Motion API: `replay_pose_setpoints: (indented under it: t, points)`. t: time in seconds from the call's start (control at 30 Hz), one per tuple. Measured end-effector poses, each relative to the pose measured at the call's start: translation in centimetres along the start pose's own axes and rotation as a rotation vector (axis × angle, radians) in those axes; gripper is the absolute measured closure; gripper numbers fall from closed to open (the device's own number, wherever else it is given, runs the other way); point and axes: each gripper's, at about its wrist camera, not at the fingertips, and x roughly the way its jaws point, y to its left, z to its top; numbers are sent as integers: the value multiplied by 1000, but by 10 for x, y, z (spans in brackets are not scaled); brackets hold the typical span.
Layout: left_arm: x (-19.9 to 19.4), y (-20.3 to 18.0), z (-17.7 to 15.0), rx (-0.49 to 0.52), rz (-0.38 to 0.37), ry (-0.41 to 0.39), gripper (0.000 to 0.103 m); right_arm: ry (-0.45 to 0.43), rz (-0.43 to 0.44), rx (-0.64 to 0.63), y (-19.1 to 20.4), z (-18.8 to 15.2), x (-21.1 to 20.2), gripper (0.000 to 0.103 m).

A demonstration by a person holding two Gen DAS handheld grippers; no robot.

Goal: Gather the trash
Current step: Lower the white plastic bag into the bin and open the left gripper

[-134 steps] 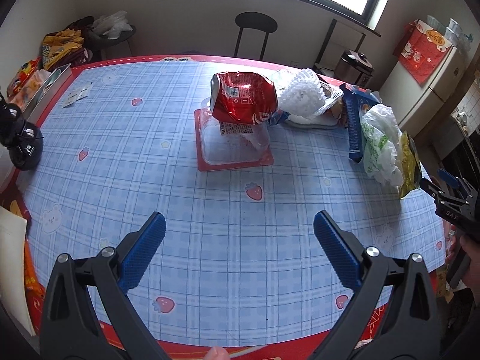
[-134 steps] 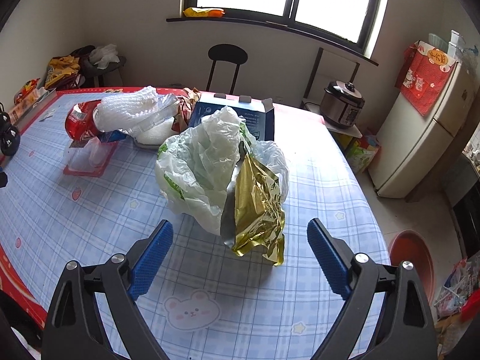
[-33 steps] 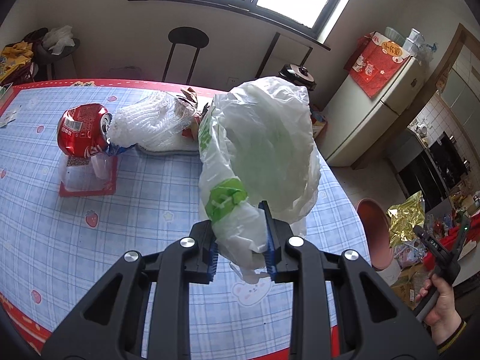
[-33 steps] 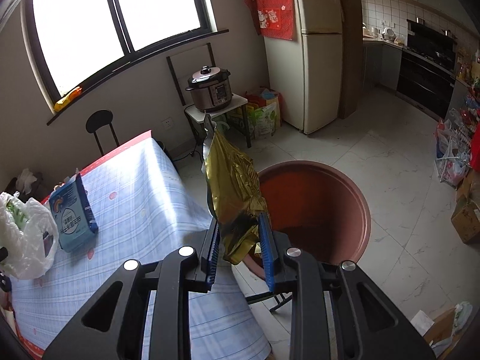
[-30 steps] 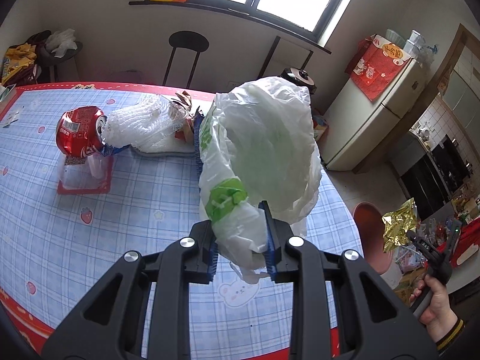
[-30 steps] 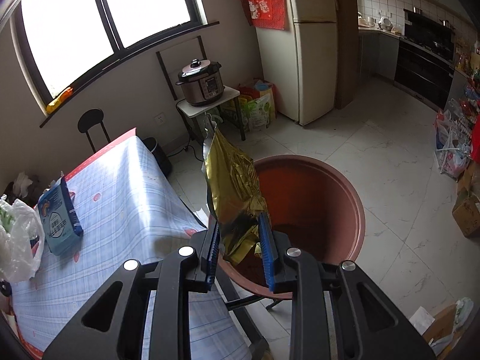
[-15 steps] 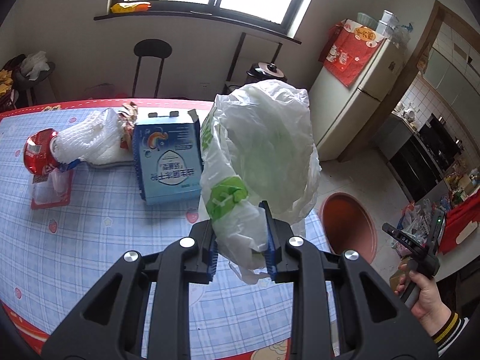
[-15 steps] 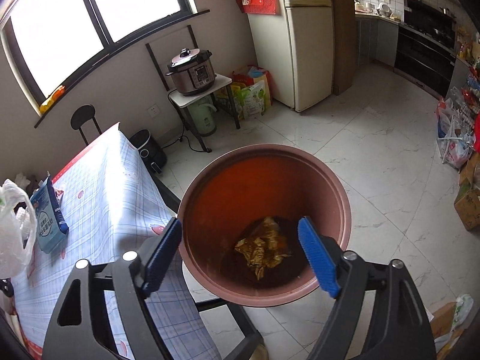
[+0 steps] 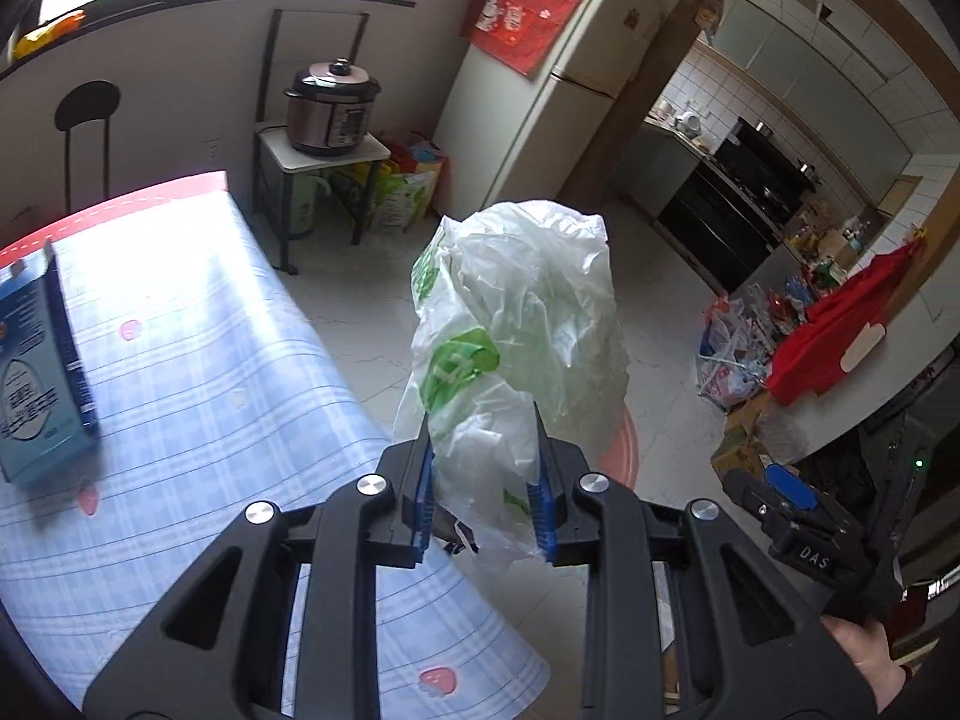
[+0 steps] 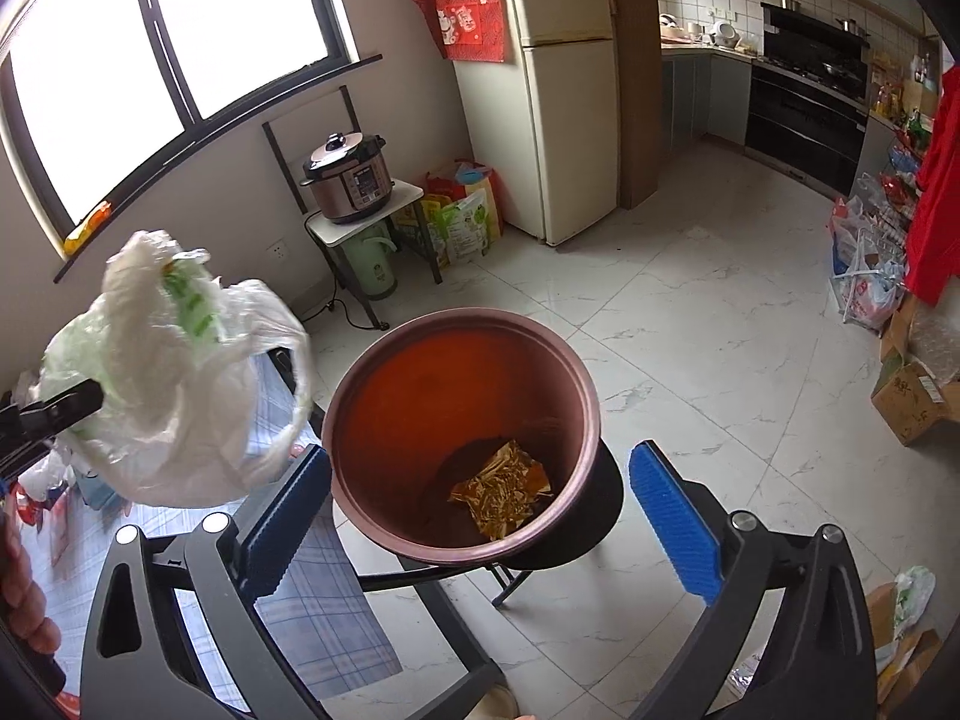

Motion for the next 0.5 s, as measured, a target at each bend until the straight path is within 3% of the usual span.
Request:
replay_pose_setpoints:
  t: [0.17, 0.27, 0.37, 0.43, 0.5]
  points:
    - [66, -37, 16, 15, -71, 44, 74, 18, -53, 20, -26, -6, -1, 5]
    - [90, -47, 24, 14, -69, 59, 71, 23, -72, 36, -38, -7, -2, 5]
    - [87, -47, 32, 31, -43, 40, 42, 29, -85, 42, -42, -8, -1, 5]
    - [73, -40, 37, 51, -45, 0, 16, 34, -80, 44, -41, -7, 2, 5]
    - [54, -27, 38, 61, -46, -40, 8, 35, -56, 41, -35, -6, 5, 5]
